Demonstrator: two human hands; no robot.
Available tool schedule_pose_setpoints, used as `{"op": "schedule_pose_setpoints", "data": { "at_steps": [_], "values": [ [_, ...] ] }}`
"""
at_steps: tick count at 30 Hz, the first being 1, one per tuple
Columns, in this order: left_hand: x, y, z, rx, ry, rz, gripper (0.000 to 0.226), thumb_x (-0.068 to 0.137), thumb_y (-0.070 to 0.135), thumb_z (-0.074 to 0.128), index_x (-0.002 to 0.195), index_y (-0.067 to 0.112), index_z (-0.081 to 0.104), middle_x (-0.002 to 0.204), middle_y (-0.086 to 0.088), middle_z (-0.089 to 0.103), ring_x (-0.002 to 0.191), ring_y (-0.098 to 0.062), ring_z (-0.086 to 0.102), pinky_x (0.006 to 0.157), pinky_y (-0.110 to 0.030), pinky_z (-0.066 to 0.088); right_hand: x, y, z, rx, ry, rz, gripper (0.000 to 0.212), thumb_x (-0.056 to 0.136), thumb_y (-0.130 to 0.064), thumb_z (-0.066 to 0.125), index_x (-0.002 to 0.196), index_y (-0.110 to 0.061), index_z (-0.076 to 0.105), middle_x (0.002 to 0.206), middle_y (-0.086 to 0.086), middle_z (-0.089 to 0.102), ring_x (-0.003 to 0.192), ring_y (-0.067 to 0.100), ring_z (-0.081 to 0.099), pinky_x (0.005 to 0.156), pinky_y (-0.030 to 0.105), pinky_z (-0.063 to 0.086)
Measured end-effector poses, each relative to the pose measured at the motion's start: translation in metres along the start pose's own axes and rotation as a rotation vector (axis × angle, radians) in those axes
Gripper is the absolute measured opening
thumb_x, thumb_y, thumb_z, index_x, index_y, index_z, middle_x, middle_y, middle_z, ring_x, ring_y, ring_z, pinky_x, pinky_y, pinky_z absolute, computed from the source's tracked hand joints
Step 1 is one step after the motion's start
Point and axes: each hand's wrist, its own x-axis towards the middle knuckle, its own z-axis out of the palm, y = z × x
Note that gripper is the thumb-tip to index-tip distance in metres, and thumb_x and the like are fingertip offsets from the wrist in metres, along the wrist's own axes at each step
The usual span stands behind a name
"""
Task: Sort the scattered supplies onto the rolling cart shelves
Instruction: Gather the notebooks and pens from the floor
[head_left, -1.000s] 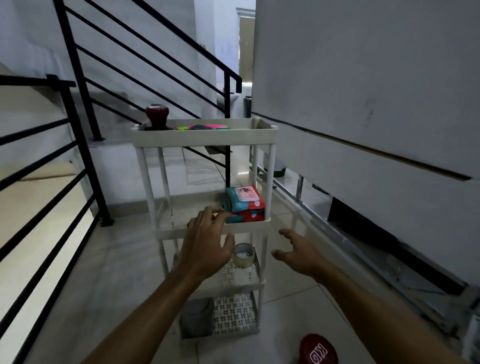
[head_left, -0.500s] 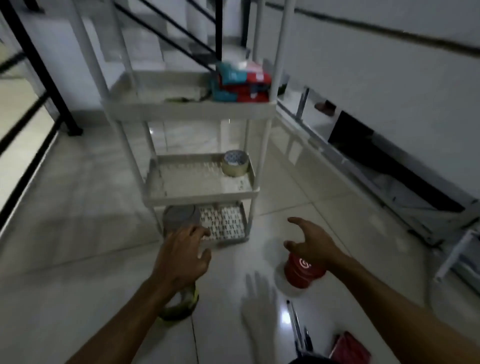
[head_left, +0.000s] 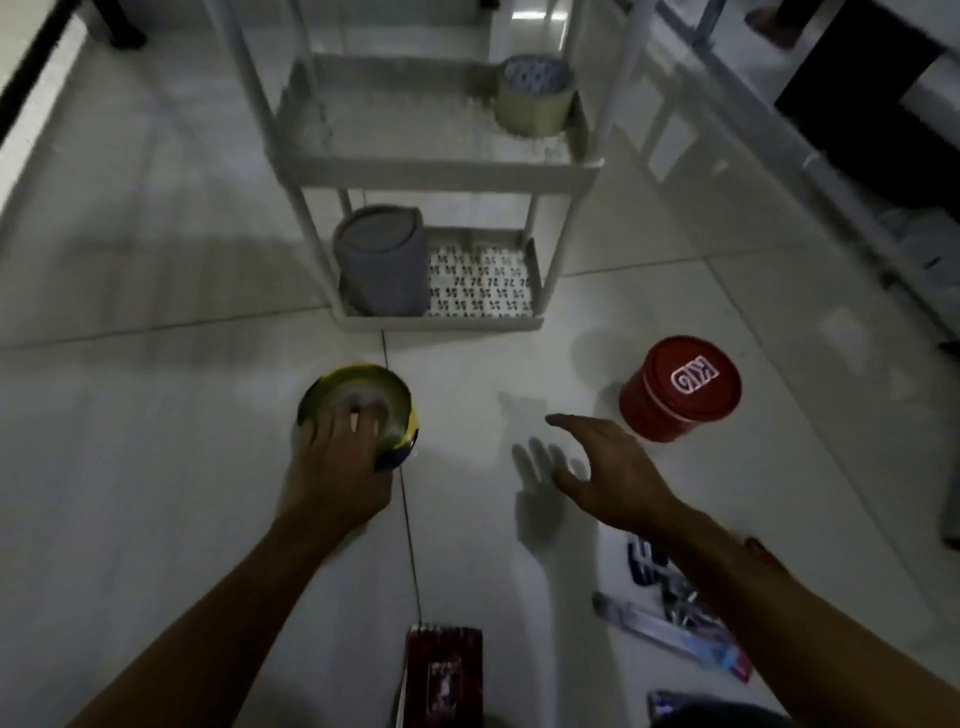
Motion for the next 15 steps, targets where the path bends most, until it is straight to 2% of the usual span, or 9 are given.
{"op": "schedule_pose_setpoints", "data": {
  "at_steps": [3, 8, 11, 15],
  "values": [
    [-0.021, 0.006, 0.011, -0.008, 0.100, 0.117, 0.068, 0.070, 0.035, 0.071, 0.128, 0.006, 0.051, 0.123, -0.020, 0.054, 0.113, -0.039, 0.052, 0.093, -0.048, 0.044, -0.013, -0.008, 0.029, 0.002, -0.053, 0.005, 0.066, 0.085, -0.037, 0.066, 0.145, -0.027, 0.041, 0.146, -0.003, 0.047, 0.132, 0.021, 0.042, 0.108, 0.040, 0.036],
    [-0.060, 0.020, 0.033, -0.115, 0.124, 0.303, 0.055, 0.080, 0.042, 0.059, 0.126, 0.012, 0.053, 0.122, -0.009, 0.056, 0.112, -0.027, 0.052, 0.093, -0.039, 0.041, -0.040, -0.018, 0.051, -0.045, -0.111, -0.058, 0.068, 0.085, -0.034, 0.068, 0.145, -0.021, 0.041, 0.144, 0.002, 0.049, 0.129, 0.025, 0.045, 0.105, 0.043, 0.040],
    [-0.079, 0.026, 0.042, -0.161, 0.040, 0.320, 0.049, 0.085, 0.045, 0.057, 0.124, 0.016, 0.054, 0.118, -0.006, 0.057, 0.108, -0.025, 0.054, 0.088, -0.037, 0.038, -0.061, -0.021, 0.053, -0.062, -0.097, -0.080, 0.067, 0.084, -0.033, 0.070, 0.144, -0.020, 0.043, 0.142, 0.002, 0.051, 0.127, 0.025, 0.047, 0.104, 0.040, 0.041],
    [-0.104, 0.034, 0.052, -0.207, -0.180, 0.206, 0.053, 0.087, 0.058, 0.051, 0.124, 0.019, 0.050, 0.117, -0.004, 0.054, 0.106, -0.024, 0.055, 0.084, -0.038, 0.041, -0.090, -0.018, 0.052, -0.082, -0.098, -0.037, 0.069, 0.083, -0.035, 0.071, 0.144, -0.024, 0.041, 0.143, 0.003, 0.049, 0.127, 0.025, 0.046, 0.103, 0.044, 0.042]
  ]
}}
